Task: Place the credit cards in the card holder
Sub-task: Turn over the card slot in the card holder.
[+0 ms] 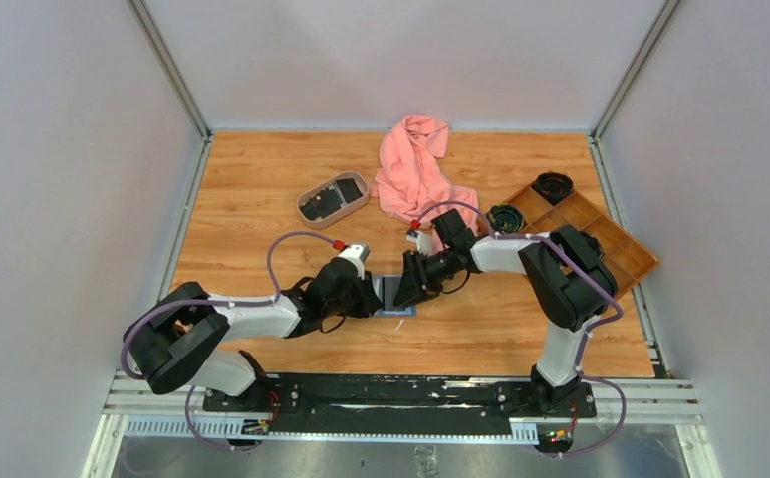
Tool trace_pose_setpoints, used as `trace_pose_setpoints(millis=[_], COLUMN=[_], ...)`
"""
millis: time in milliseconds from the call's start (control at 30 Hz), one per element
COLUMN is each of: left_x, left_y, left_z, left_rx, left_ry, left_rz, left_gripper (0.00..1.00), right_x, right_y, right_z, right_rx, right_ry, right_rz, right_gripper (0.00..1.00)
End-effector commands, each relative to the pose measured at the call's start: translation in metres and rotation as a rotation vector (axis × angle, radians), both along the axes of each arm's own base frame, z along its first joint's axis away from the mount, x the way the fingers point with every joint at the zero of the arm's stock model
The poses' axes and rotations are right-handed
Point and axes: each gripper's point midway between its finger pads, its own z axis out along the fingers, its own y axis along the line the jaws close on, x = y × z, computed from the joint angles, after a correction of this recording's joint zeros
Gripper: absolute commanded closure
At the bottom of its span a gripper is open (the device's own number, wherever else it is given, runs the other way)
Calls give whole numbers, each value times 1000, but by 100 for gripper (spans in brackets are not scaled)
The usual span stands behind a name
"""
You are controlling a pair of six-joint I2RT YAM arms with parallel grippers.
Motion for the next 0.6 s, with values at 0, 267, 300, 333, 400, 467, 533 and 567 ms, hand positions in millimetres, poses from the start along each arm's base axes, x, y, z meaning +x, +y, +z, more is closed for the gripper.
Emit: trace_pose_setpoints(millis=[0,267,300,333,400,467,533,567], left_x=[-11,-11,-11,-12,-12,-12,-12,-12], left_y=[21,26,27,27,27,26,25,24], left_z=[-32,-37,-38,-39,-40,-39,-38,-38], left_rx=[120,131,132,133,135,133,129,127], left_ry=[73,85,88,90,94,94,94,95], left_rz=[5,20,23,23,21,19,14,12], left_gripper=[76,77,77,77,78,78,78,78], right_x=[15,23,22,23,22,21,19,20], right_y=[-6,-17,-17,-17,-17,-16,-17,-17], right_z=[-3,-7,-7,-7,-9,-11,-15,-15], right_rx=[-61,-131,-134,-134,-136,-136,-142,-144], right_ry=[-77,-128,-129,-130,-122,-108,-97,-94], right_rz=[-37,-64,-63,-63,-60,-58,-56,-58], right_gripper=[51,48,48,48,47,47,47,47])
